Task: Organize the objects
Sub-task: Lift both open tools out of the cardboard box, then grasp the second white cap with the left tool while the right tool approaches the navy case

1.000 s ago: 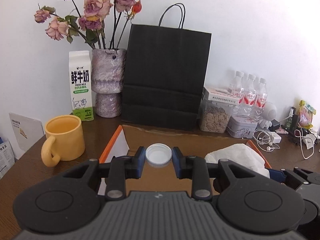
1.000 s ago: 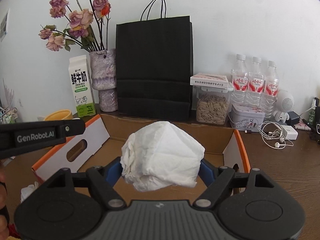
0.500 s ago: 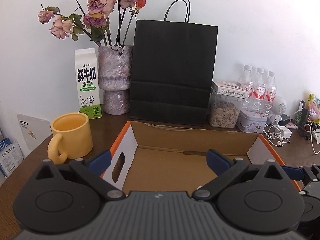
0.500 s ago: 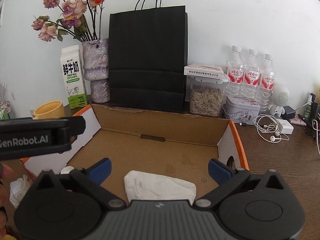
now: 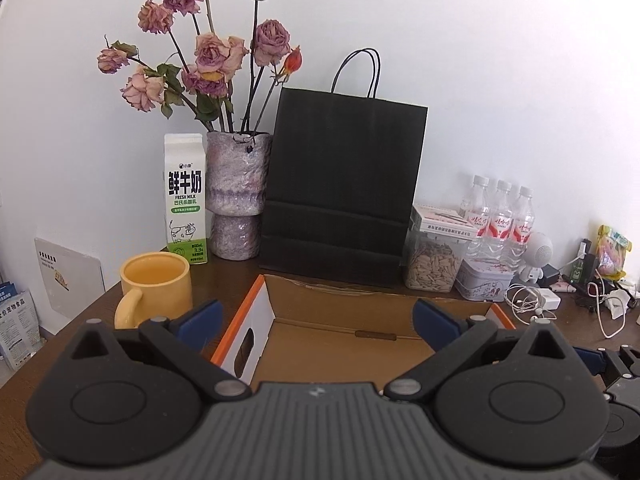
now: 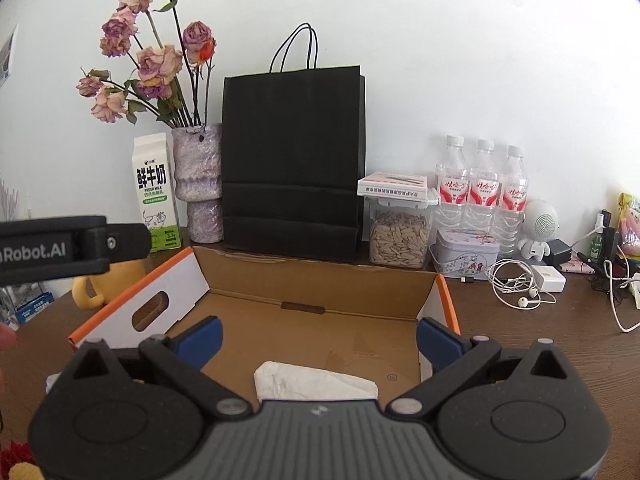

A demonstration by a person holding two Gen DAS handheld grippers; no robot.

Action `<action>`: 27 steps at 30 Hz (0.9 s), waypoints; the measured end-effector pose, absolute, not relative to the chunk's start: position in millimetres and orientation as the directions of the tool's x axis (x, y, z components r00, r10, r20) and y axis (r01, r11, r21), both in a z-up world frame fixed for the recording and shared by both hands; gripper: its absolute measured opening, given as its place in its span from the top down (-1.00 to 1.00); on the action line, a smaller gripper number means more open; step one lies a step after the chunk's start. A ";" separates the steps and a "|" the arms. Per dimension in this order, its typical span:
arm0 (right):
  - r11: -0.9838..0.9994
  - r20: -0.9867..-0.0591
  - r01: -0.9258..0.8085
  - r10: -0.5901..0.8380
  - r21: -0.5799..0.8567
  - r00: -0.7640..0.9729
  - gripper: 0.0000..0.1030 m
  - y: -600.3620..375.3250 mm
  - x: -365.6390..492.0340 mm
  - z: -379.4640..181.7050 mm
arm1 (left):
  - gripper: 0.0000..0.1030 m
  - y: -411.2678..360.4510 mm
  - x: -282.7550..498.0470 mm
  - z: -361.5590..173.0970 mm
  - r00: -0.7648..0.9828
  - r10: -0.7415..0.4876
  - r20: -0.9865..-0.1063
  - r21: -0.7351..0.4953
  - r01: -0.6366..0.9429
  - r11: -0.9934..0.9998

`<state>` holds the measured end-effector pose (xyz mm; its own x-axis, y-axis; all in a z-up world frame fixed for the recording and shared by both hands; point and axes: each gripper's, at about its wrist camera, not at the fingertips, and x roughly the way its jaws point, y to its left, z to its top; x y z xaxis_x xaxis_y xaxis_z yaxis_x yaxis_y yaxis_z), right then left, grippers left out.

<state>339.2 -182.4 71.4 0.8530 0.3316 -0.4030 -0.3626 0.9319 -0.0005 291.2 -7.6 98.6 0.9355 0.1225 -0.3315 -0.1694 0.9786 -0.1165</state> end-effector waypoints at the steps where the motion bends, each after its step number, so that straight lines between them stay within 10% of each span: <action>1: 0.932 -0.392 -0.362 0.332 -0.003 0.858 -1.00 -184.0 334.4 72.9 | -1.00 -7.7 284.6 100.0 0.939 0.115 -0.325 -0.125 -0.163 0.979; 27: 0.928 -0.374 -0.373 0.342 -0.010 0.862 -1.00 -241.7 190.0 51.8 | -1.00 -18.5 149.4 73.0 0.942 0.047 -0.334 -0.084 -0.080 0.993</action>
<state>190.0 -241.7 51.8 0.8622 0.3421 -0.3737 -0.3726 0.9279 -0.0104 149.4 -18.5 73.0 0.9416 0.0474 -0.3335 -0.0798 0.9932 -0.0842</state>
